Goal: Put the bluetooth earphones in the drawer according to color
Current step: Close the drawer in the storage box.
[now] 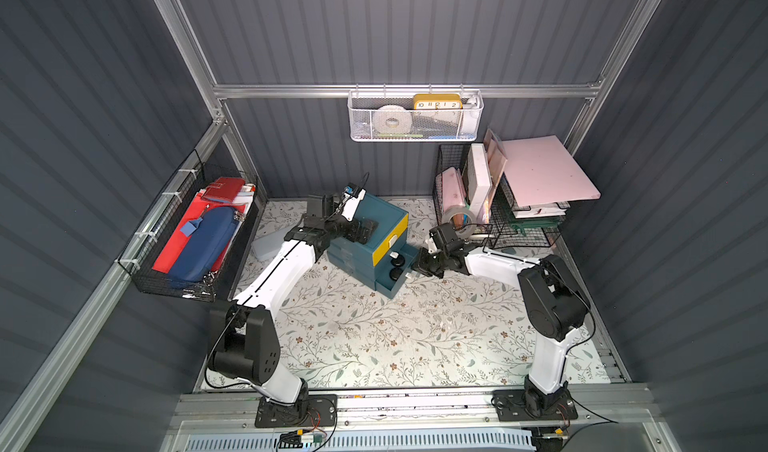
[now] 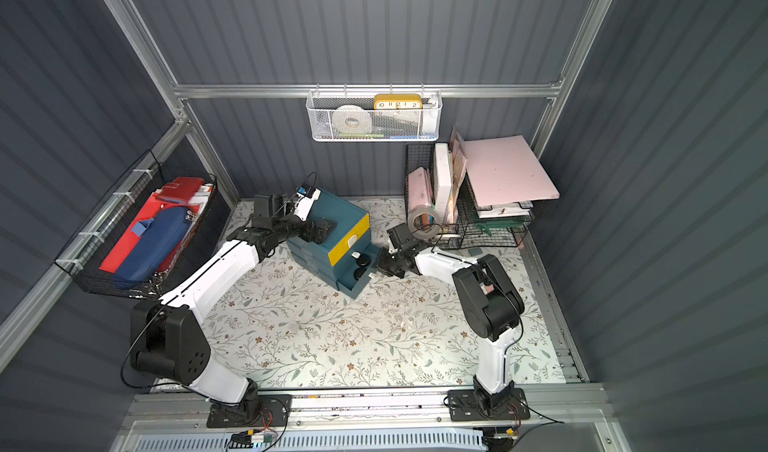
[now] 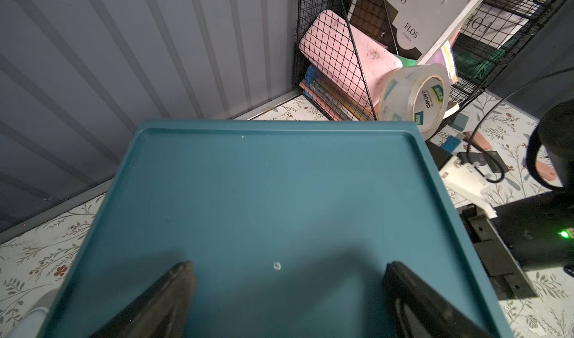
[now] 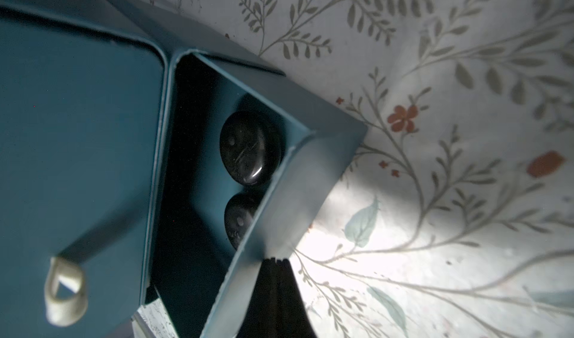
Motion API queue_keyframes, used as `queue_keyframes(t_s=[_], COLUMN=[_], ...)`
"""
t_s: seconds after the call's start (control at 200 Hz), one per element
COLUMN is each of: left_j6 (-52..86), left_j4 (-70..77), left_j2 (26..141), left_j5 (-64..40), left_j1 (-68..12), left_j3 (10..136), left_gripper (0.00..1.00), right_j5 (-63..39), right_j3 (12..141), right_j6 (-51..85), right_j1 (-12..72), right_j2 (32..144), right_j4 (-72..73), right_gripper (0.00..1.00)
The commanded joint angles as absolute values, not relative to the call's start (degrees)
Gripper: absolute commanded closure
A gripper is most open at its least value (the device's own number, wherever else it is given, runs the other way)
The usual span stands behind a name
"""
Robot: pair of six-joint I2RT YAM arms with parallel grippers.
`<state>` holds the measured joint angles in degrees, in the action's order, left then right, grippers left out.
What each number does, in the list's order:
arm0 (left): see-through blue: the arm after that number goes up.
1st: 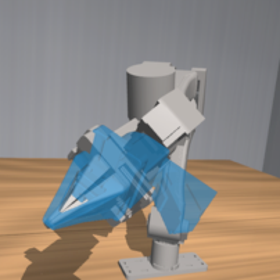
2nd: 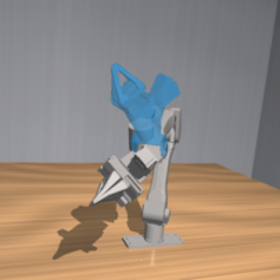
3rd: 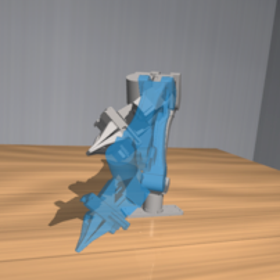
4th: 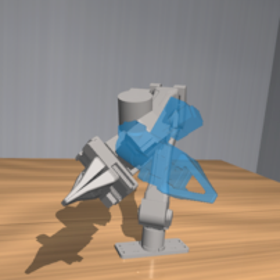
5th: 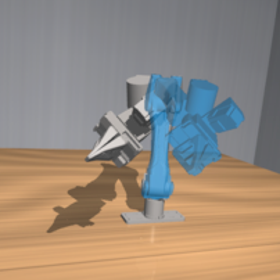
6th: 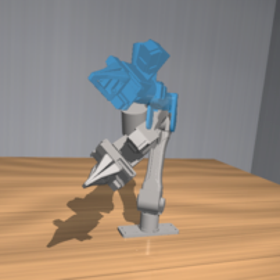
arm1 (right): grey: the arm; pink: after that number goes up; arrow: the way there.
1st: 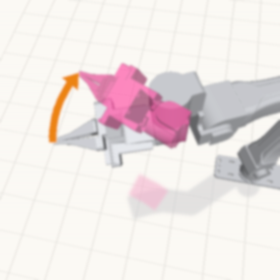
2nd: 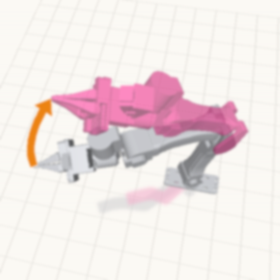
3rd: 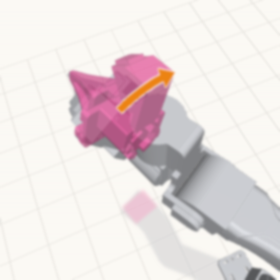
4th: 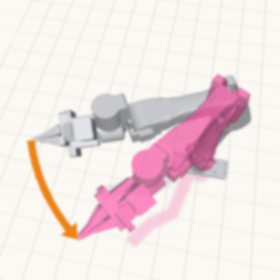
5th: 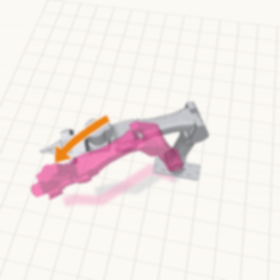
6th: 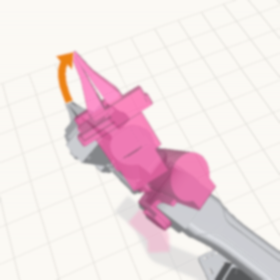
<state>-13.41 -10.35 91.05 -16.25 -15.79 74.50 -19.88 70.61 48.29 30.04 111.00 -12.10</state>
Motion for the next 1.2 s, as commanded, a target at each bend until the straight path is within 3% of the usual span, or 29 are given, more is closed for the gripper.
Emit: queue_keyframes(t_s=[0.0,0.896,1.196], left_j6=[-12.04,-11.95,-9.05], left_j4=[-19.86,-19.52,-16.25], left_j2=[91.93,92.37,87.52], left_j5=[-16.60,-17.29,-9.80], left_j1=[-16.44,-16.42,-16.34], left_j3=[72.22,71.99,71.54], left_gripper=[0.01,0.01,0.01], right_j5=[-22.35,-25.91,-23.74], right_j3=[72.81,76.43,68.12], right_j6=[51.36,57.56,50.38], right_j1=[30.05,30.42,26.65], right_j2=[113.06,119.18,108.40], right_j4=[-6.31,7.91,0.00], right_gripper=[1.00,1.00,1.00])
